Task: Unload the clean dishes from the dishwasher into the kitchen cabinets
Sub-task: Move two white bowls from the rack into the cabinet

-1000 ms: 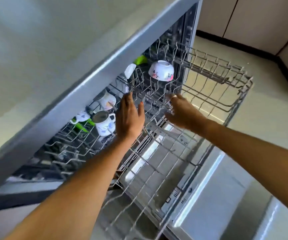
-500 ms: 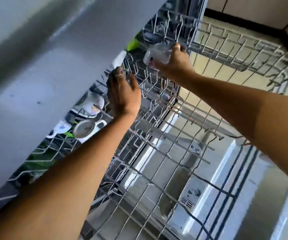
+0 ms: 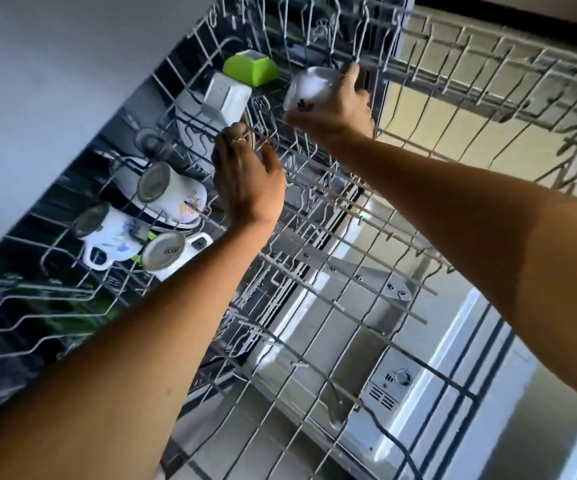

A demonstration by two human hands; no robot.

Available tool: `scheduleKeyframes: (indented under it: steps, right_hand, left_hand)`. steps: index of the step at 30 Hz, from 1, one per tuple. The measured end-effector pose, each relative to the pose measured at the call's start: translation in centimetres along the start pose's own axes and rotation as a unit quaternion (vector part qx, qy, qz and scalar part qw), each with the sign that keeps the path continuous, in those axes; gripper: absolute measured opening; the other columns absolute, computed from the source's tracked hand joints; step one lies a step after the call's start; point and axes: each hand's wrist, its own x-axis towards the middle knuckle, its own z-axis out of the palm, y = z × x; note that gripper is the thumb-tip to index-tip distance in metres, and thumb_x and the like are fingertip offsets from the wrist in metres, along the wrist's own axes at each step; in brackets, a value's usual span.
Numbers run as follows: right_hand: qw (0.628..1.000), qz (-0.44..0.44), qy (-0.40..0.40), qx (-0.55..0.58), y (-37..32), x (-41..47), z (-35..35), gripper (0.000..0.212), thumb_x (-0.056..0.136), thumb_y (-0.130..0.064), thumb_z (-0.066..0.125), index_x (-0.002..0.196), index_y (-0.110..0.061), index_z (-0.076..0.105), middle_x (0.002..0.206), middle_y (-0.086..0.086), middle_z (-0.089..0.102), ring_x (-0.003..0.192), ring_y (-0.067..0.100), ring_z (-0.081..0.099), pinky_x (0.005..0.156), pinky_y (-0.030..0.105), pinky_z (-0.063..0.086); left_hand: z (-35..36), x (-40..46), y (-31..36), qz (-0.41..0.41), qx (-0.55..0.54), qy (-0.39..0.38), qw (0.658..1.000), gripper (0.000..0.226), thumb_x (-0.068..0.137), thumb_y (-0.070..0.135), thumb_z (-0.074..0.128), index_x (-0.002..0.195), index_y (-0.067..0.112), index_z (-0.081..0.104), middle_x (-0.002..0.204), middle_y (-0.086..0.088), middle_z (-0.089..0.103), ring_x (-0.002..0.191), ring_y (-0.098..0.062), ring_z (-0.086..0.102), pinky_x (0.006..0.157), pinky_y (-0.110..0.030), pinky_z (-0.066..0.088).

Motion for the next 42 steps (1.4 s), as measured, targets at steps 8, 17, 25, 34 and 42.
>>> scheduleKeyframes:
  steps: [8,17,25,34,42]
  right_hand:
    - [0.993,-0.059,-0.049,0.094,0.6,-3.1,-2.8,0.103,0.049,-0.06,0.077,0.134,-0.02,0.034,0.12,0.007,0.056,0.1,0.019,0.06,0.076,0.022,0.055]
    - [0.98,-0.09,-0.073,0.163,2.9,-8.6,-6.1,0.098,0.061,-0.041,0.086,0.137,-0.013,0.03,0.128,0.006,0.051,0.107,0.016,0.056,0.076,0.012,0.052]
    - [0.976,-0.113,-0.068,0.171,3.5,-10.3,-7.6,0.103,0.057,-0.042,0.087,0.137,-0.015,0.028,0.13,0.01,0.049,0.103,0.017,0.057,0.087,0.034,0.057]
    - [0.982,-0.136,-0.062,0.117,5.6,-8.3,-7.9,0.099,0.059,-0.047,0.085,0.135,-0.022,0.028,0.129,0.005,0.047,0.113,0.021,0.052,0.095,0.033,0.052]
    - [0.977,-0.134,-0.084,0.145,5.8,-7.3,-7.3,0.101,0.061,-0.043,0.086,0.138,-0.022,0.025,0.131,0.005,0.047,0.115,0.023,0.054,0.096,0.034,0.052]
  left_hand:
    - [-0.9,-2.1,0.7,0.031,0.034,-0.036,0.998,0.044,0.091,0.018,0.051,0.131,0.003,0.045,0.134,-0.014,0.048,0.125,-0.026,0.045,0.103,-0.035,0.035]
    - [-4.2,-5.4,-0.4,0.065,0.089,-0.056,0.992,0.044,0.089,0.024,0.049,0.129,0.005,0.046,0.131,-0.012,0.05,0.119,-0.026,0.051,0.103,-0.041,0.041]
    - [-4.4,-2.2,0.0,0.076,0.141,-0.062,0.985,0.045,0.095,0.025,0.046,0.134,0.004,0.041,0.133,-0.015,0.048,0.123,-0.027,0.046,0.103,-0.037,0.035]
    - [1.5,6.5,1.2,-0.043,0.166,-0.095,0.981,0.064,0.086,0.02,0.059,0.142,0.007,0.031,0.147,-0.013,0.033,0.136,-0.03,0.032,0.111,-0.043,0.031]
    - [3.0,10.2,-0.4,-0.14,0.201,-0.138,0.96,0.074,0.091,0.039,0.055,0.145,-0.001,0.024,0.145,-0.018,0.034,0.132,-0.034,0.039,0.108,-0.042,0.034]
